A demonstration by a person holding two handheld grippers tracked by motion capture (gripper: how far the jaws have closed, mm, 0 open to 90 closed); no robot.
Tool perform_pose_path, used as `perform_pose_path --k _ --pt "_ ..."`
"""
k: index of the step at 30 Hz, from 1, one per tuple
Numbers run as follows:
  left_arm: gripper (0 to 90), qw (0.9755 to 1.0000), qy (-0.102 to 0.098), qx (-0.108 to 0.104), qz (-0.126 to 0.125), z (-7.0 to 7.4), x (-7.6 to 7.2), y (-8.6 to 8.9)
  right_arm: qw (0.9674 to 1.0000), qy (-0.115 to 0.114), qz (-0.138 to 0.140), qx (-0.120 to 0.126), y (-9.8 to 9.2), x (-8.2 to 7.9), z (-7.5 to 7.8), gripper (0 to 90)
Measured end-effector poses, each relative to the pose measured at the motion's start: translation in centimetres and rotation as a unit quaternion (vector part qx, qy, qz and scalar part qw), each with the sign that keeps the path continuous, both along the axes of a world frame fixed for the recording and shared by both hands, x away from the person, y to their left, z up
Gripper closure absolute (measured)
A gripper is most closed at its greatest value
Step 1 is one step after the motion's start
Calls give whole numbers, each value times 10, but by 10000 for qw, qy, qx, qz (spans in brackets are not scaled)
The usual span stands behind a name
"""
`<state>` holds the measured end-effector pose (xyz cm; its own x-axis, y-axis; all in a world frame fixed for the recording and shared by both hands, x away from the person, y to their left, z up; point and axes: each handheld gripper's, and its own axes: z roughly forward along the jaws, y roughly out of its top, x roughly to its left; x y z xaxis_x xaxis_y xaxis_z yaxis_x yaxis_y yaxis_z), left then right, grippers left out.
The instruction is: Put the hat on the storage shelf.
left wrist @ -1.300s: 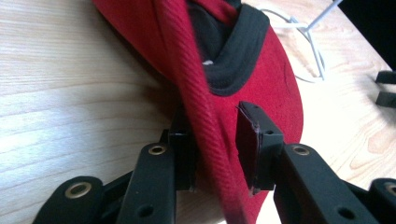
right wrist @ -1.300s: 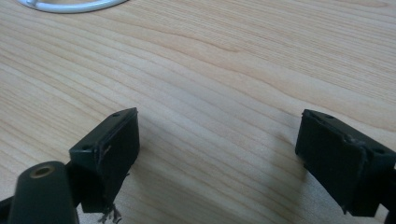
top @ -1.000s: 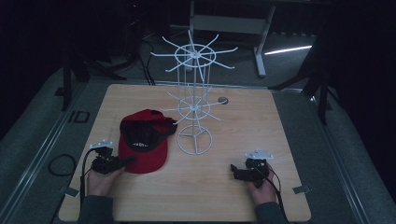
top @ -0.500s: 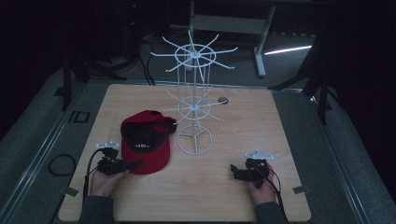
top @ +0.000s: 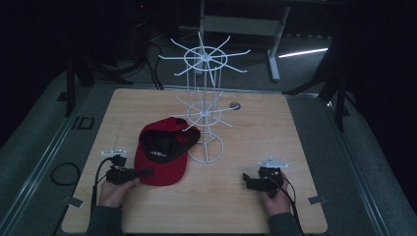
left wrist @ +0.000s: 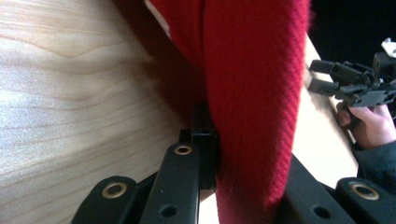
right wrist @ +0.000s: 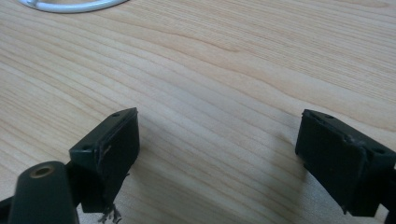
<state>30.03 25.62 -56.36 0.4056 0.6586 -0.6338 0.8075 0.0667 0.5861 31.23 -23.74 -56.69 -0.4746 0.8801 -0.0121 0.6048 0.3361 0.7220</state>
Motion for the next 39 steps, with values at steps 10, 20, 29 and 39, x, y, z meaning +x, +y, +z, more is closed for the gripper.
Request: perform_pose_path --k 10,20,29,39 --pt "857 9980 -370 299 405 14 -7 4 10000 0 -1 1 0 0 0 134" --pt "858 9922 -727 405 924 30 -12 17 10000 -2 4 0 0 0 0 134" --pt "857 9877 -924 517 1152 39 -14 19 10000 -2 3 0 0 0 0 134" --pt "857 9835 -1068 541 1359 47 -14 20 10000 -1 3 0 0 0 0 134"
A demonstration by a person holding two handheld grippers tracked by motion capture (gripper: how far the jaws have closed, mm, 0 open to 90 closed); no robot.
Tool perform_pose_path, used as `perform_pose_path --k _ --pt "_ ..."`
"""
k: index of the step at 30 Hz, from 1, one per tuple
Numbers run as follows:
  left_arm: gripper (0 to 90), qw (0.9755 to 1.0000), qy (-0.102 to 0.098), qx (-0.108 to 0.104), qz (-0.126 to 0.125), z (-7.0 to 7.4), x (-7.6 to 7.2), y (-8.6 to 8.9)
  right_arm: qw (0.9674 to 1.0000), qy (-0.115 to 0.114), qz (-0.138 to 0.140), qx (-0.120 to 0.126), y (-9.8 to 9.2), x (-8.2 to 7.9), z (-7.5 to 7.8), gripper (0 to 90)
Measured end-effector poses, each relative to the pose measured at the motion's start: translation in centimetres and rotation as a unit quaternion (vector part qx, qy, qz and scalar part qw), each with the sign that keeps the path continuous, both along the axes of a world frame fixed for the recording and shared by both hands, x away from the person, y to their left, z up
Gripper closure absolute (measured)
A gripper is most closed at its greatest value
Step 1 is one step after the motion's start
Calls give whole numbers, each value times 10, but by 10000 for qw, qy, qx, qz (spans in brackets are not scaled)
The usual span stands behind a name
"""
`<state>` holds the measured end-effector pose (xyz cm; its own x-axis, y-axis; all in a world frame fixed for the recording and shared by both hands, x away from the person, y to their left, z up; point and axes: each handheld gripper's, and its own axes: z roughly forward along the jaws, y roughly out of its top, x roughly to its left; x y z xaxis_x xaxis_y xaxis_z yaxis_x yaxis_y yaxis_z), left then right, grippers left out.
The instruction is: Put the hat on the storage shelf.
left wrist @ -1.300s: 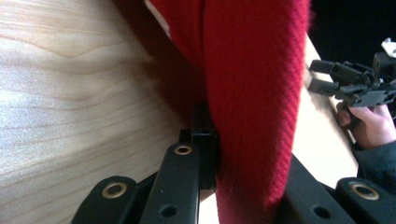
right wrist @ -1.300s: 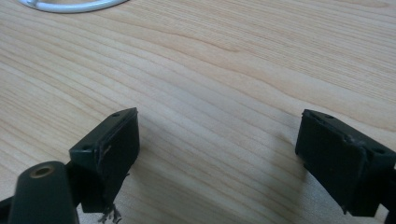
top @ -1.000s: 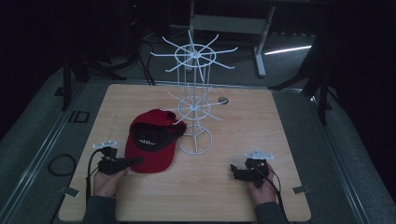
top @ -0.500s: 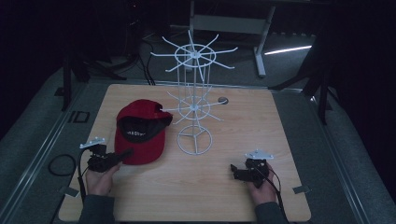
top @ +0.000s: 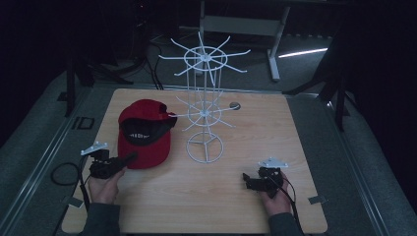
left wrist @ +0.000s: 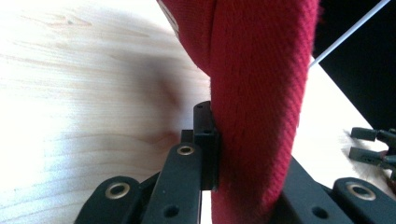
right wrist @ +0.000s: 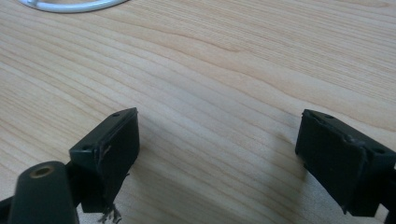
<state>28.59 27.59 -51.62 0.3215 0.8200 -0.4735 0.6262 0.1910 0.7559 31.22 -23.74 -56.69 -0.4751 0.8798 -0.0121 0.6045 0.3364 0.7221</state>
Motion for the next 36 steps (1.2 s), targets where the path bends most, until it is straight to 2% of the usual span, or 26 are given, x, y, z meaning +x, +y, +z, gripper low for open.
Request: perform_pose_path --k 14,36 --pt "856 9991 -282 59 296 18 0 -1 10000 1 -1 1 0 0 0 134" --pt "856 9970 -535 -39 549 34 2 -4 10000 3 -8 5 0 0 0 134"
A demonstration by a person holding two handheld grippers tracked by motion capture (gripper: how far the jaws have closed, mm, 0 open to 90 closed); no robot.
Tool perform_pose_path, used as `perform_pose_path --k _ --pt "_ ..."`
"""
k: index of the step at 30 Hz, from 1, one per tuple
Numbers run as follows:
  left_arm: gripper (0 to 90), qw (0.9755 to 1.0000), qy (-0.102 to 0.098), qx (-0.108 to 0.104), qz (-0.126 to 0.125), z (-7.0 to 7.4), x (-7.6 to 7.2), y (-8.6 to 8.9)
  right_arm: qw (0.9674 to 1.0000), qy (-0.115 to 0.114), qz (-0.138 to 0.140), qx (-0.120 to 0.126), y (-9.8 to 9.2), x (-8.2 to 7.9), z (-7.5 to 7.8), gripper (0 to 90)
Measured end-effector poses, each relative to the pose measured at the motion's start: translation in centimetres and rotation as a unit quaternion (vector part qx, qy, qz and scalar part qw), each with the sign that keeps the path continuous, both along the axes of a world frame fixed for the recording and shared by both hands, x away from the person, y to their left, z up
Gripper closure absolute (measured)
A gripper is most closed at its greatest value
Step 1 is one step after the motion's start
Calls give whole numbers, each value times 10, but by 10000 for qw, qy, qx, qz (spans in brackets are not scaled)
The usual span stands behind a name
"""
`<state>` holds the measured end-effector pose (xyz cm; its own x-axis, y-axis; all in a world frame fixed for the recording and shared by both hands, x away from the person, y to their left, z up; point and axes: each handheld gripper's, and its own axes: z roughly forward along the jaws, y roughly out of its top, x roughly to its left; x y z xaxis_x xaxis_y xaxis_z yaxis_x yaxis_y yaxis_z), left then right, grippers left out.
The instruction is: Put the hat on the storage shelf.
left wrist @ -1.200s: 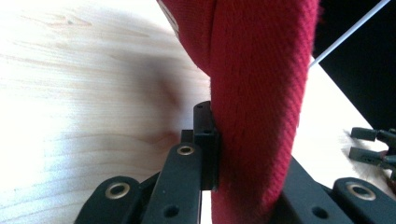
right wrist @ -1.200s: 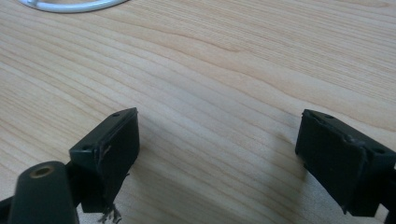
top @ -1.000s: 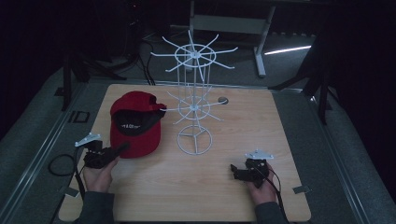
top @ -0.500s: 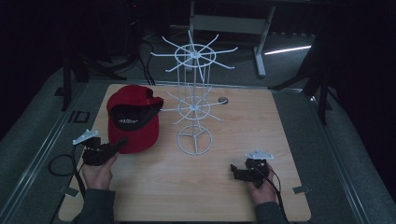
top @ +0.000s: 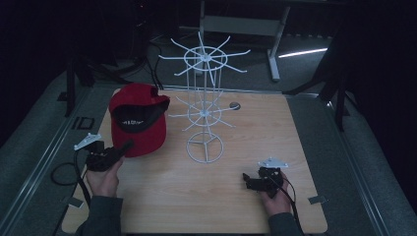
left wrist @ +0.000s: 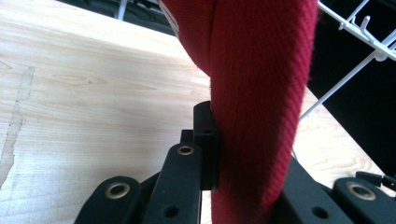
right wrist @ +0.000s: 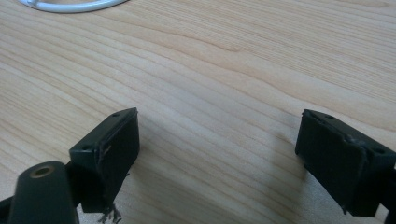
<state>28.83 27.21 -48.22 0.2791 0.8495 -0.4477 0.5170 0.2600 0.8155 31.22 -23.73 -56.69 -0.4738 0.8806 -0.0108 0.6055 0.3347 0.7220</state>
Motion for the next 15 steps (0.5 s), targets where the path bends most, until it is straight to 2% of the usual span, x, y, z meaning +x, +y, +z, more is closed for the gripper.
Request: perform_pose_path --k 15 --pt "856 9998 -174 -86 99 10 2 -4 10000 -7 5 -3 0 0 0 134"
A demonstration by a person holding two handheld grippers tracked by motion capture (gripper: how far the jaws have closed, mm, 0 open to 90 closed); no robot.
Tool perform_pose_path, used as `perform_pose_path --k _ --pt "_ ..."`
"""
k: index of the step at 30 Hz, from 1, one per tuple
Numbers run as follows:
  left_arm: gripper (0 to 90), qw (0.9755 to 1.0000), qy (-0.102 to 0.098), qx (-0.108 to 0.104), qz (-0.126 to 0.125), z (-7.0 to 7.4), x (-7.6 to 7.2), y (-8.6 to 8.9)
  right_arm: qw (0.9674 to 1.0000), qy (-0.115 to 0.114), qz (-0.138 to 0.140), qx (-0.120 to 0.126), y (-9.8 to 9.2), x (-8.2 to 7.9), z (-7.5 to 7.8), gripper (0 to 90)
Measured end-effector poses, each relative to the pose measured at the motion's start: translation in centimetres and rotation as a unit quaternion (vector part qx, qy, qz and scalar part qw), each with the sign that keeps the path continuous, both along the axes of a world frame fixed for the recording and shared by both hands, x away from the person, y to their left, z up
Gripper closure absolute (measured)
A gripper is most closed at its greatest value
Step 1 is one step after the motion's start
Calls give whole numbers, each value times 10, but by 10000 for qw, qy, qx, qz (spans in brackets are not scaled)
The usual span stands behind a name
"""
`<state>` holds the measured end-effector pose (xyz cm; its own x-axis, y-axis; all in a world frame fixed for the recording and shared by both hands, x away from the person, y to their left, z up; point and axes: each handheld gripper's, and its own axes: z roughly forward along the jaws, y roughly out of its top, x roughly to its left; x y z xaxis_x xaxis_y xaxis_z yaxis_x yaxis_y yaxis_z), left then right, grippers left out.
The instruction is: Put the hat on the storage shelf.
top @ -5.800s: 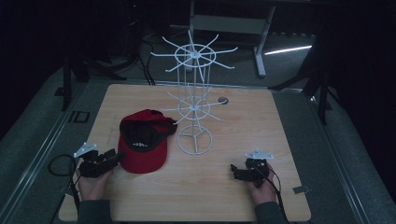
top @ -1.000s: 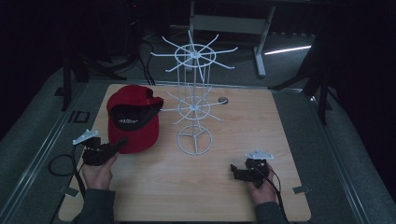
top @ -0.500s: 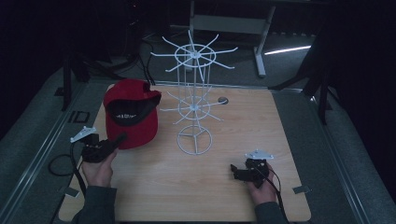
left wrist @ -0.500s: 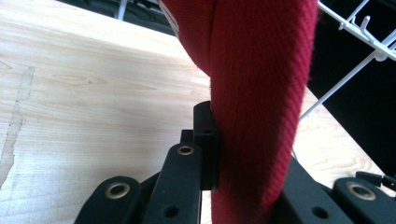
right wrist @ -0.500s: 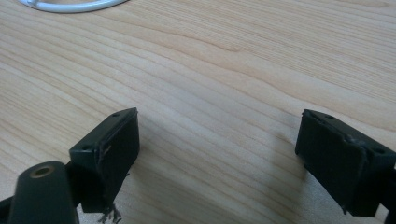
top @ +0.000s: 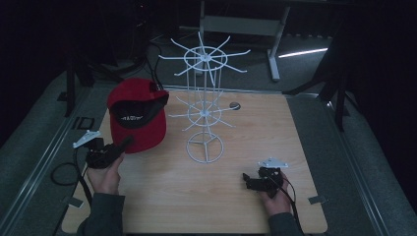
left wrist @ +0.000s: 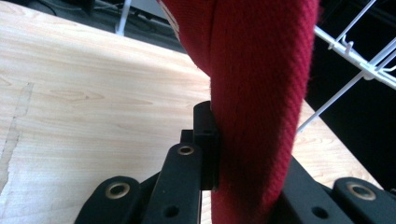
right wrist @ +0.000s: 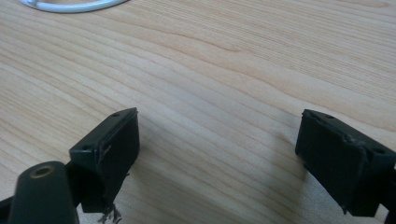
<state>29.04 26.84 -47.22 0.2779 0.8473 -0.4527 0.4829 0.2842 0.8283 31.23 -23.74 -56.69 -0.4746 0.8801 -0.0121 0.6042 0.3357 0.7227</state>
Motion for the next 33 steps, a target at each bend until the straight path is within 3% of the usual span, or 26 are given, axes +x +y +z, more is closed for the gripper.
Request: perform_pose_path --k 33 --pt "856 9993 -338 -170 57 23 4 -9 10000 1 -5 2 0 0 0 134"
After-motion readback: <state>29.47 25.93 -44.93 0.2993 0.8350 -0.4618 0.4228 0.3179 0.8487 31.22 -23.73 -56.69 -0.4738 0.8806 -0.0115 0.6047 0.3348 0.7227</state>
